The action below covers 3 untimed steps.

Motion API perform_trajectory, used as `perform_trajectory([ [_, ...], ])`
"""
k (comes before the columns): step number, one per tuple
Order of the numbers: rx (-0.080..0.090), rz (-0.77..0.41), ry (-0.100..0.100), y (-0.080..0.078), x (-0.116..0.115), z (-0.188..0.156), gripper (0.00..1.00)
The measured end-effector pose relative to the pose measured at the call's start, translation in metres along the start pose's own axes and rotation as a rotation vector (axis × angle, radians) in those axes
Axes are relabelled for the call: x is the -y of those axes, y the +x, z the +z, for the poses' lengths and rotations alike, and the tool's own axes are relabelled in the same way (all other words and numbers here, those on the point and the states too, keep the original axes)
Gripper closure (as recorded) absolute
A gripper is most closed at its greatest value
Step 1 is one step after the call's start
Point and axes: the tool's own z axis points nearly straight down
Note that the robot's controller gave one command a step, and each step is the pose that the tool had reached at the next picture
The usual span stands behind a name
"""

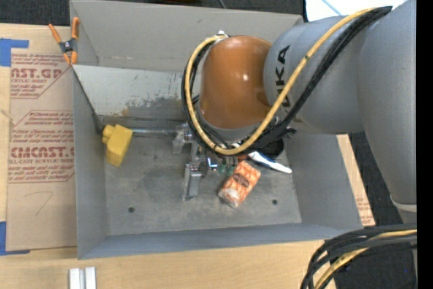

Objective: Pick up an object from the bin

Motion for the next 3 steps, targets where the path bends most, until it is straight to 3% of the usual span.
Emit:
perform_trajectory([
  [1,0.007,0.002,-0.001,-0.002,0.001,-0.004,0.00],
  [2,0.014,-0.177,-0.004,-0.064,0.062,0.093,0.00],
  [3,0.012,-0.273,-0.002,-0.044,0.073,0.012,0.00],
])
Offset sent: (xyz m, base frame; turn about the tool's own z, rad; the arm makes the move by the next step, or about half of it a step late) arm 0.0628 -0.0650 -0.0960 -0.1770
